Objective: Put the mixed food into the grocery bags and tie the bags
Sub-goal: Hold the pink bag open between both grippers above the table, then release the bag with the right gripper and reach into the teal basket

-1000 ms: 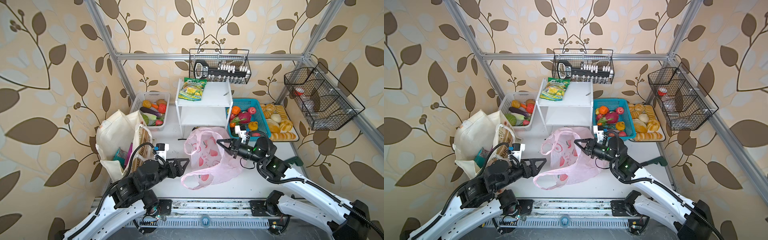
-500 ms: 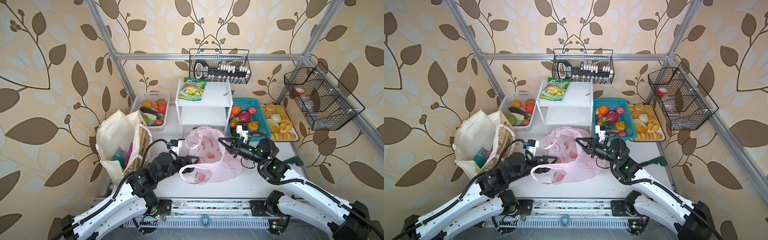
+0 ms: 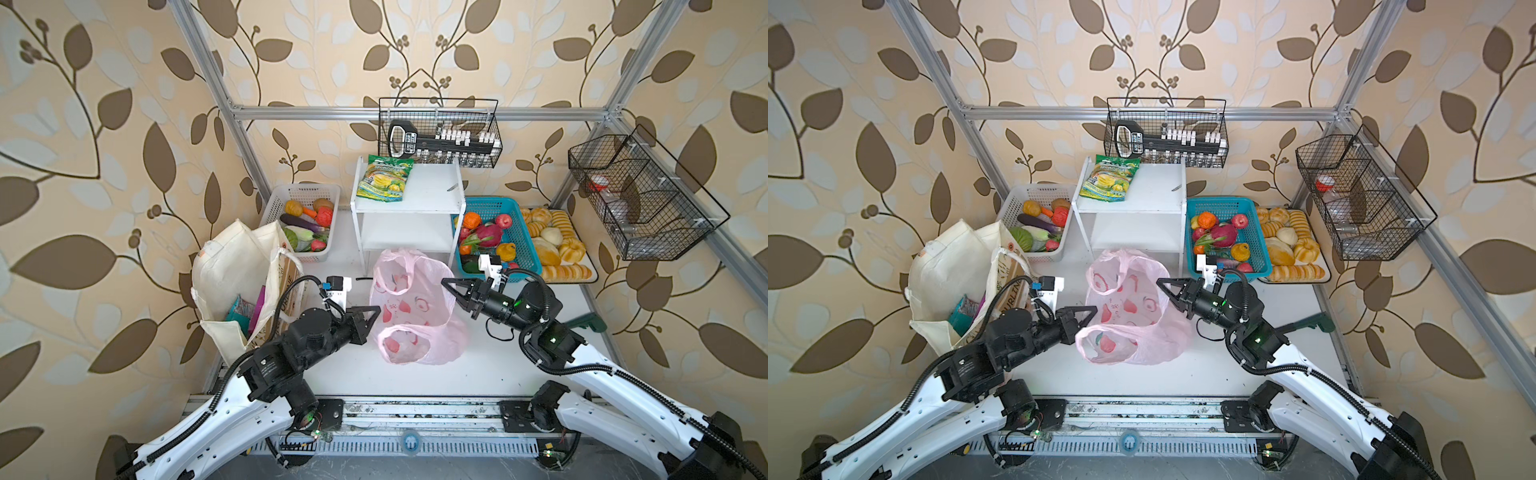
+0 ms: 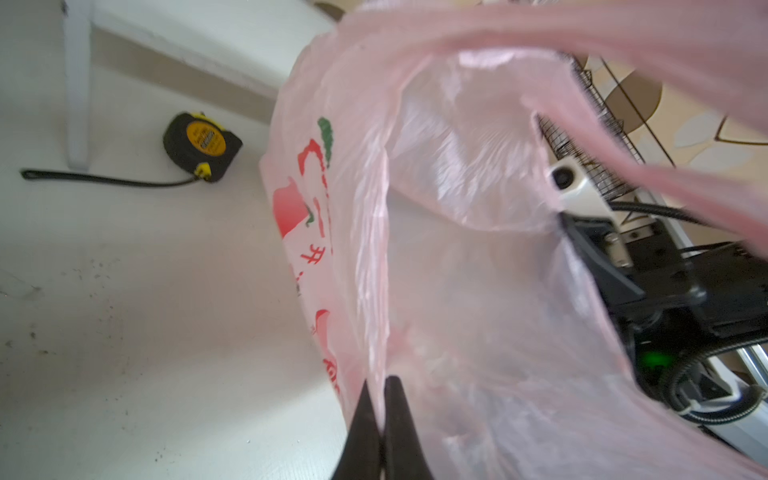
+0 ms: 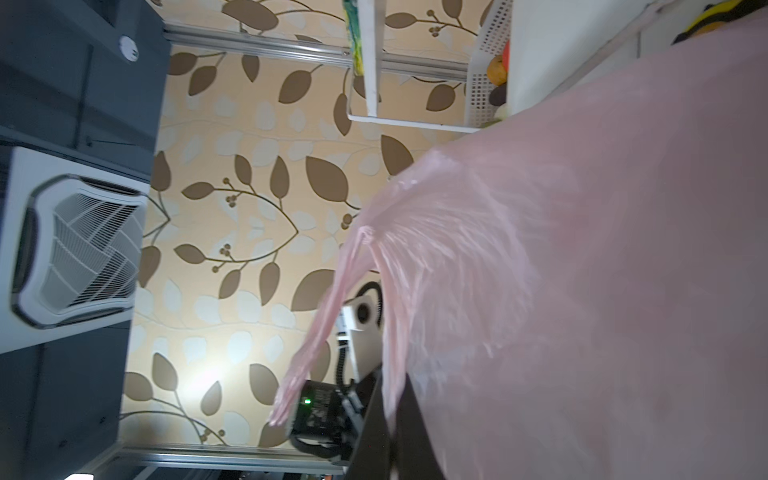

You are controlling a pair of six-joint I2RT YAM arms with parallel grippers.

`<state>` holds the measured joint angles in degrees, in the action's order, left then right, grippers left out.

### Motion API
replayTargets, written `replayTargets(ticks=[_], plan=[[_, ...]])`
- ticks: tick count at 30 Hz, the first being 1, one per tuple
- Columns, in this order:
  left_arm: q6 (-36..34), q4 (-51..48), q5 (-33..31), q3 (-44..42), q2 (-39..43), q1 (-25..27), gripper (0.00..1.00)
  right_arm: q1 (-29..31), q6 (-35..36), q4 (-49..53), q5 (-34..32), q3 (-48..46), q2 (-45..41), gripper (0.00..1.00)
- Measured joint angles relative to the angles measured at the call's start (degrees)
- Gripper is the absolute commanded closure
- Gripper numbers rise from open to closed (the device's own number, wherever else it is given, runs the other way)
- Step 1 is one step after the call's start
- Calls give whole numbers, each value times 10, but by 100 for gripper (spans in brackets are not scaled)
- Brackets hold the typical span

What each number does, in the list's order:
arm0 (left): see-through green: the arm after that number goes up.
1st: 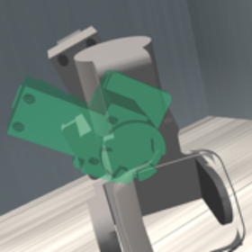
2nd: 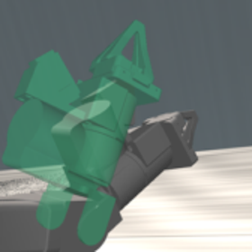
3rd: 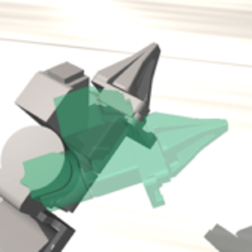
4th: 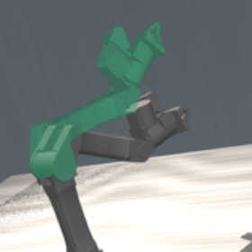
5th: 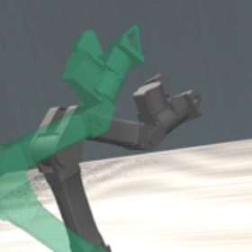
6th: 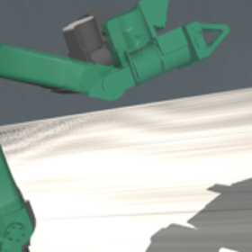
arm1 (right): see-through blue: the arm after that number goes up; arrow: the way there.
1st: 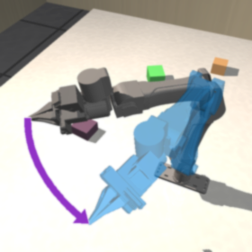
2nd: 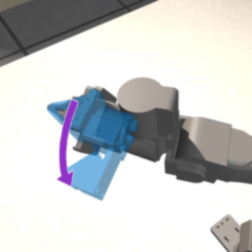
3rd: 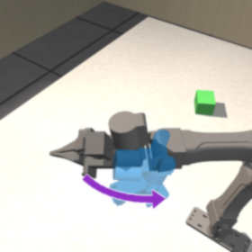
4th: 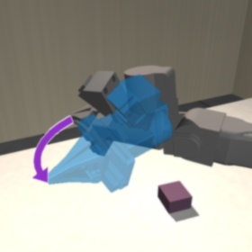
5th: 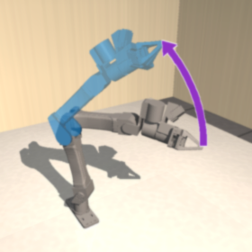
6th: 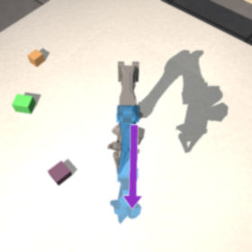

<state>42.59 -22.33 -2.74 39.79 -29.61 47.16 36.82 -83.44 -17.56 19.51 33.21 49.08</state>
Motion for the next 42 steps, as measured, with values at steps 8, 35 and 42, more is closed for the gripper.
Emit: replayTargets(ticks=[8,35,42], plan=[[-63,-141,-33,196,-84,0,100,-3,110,142,-25,5,0,70],[-77,-220,-32,275,-302,-1,100,-372,496,392,-142,260,306,42],[-76,-195,-28,275,-302,-15,100,-346,404,341,-143,369,487,36]])
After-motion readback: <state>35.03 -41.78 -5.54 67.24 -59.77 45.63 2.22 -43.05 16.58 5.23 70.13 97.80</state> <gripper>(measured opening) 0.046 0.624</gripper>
